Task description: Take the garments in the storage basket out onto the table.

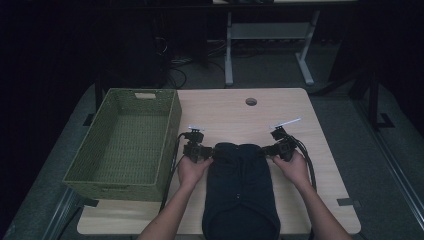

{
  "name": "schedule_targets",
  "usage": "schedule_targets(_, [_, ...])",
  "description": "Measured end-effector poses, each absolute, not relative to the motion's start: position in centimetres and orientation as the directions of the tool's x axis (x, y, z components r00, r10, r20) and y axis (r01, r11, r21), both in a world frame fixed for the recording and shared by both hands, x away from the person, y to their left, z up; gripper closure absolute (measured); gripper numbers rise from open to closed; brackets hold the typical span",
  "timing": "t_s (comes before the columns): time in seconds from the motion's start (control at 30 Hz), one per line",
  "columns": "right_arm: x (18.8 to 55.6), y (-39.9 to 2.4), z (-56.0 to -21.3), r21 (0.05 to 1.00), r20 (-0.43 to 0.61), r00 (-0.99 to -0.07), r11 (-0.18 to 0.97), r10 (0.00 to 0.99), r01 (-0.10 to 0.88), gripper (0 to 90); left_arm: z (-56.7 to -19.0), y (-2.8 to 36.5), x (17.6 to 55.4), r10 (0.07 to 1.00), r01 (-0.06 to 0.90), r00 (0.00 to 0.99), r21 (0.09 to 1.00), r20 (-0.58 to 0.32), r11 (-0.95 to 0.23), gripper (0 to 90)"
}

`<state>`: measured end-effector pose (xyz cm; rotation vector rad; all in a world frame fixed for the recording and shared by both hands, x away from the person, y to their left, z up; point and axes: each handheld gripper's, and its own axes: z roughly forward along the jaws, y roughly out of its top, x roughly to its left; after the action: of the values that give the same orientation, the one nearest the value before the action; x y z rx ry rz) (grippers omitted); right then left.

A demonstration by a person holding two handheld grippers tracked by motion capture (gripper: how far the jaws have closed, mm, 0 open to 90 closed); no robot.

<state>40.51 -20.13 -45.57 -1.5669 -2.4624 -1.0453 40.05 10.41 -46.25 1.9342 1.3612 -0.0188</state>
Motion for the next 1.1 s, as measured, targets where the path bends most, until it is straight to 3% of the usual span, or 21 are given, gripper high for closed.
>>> schedule_targets(0.43, [40.8, -19.6, -45.5, 0.494, 0.347, -0.492, 0.290, 0.798, 0.820, 78.8, -46.1, 9.5, 40.4, 0.801, 0.794, 0.479, 0.567, -0.359, -0.221, 80.7])
schedule_targets(1.1, [42.4, -20.3, -41.3, 0.570, 0.364, -0.515, 0.252, 0.776, 0.782, 79.9, -41.3, 9.5, 42.3, 0.800, 0.728, 0.515, 0.649, -0.307, -0.220, 83.3])
